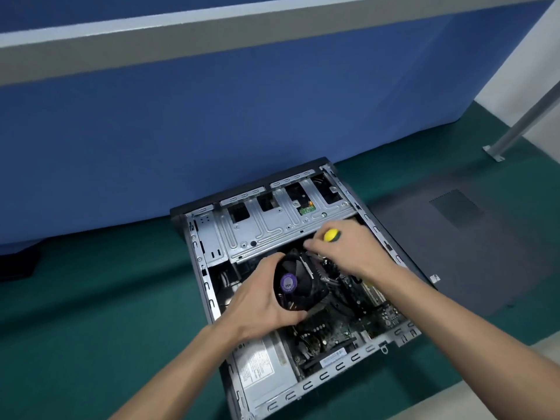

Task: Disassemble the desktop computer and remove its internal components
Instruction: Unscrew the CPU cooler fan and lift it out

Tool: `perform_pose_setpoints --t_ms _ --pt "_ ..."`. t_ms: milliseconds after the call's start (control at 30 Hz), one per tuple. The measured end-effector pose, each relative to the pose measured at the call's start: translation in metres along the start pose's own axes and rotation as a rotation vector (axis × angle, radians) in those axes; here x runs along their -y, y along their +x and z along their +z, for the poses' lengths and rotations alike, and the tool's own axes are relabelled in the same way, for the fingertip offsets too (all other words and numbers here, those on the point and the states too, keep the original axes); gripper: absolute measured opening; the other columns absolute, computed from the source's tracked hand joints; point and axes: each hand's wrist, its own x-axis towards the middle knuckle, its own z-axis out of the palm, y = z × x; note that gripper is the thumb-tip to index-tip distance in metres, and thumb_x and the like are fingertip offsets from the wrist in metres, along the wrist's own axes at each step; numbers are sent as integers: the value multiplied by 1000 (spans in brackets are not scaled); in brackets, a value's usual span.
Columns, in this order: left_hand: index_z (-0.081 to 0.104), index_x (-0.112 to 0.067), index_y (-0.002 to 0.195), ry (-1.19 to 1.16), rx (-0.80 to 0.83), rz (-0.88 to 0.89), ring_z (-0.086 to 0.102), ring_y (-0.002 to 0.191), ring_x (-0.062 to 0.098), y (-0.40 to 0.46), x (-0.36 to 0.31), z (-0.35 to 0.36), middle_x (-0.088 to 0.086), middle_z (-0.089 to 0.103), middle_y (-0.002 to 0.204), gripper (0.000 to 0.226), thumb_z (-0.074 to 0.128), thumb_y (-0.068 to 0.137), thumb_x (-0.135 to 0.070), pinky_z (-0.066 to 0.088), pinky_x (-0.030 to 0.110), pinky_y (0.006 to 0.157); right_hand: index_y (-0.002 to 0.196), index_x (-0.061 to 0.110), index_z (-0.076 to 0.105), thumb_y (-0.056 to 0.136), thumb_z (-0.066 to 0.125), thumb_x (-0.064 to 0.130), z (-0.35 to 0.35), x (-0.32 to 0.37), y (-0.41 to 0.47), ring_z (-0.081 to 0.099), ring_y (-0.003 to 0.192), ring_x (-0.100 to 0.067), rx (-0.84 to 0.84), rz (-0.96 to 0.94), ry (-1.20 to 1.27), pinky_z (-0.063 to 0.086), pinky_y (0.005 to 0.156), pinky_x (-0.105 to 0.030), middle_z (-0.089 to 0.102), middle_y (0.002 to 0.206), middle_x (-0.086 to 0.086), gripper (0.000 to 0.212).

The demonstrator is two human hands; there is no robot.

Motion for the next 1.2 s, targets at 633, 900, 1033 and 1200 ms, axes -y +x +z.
perform_pose_setpoints --t_ms 633,900,1033,1200 --pt "62 -18 111 -103 253 -333 58 101 7 16 27 -11 -9 64 101 30 37 97 -10 43 28 98 75 18 62 57 64 53 -16 -3 21 36 31 -9 333 211 -291 29 37 -15 45 36 8 40" --pt "49 -7 70 133 340 -579 38 58 14 53 52 1 8 47 75 24 41 92 -4 29 24 51 97 23 60 64 61 57 -16 -11 14 56 59 -11 255 246 -442 40 55 -25 55 57 10 48" --pt "59 -7 86 207 451 -609 49 81 19 65 59 9 7 54 87 10 58 91 -16 39 27 69 98 25 59 66 59 58 -11 -15 9 61 82 -17 247 265 -481 43 64 -28 62 80 8 46" --pt "61 -9 88 359 505 -578 52 82 18 79 53 22 3 56 88 27 61 88 -36 42 27 75 103 25 59 65 59 57 -4 -18 6 60 82 -19 226 276 -464 45 66 -29 61 79 8 50"
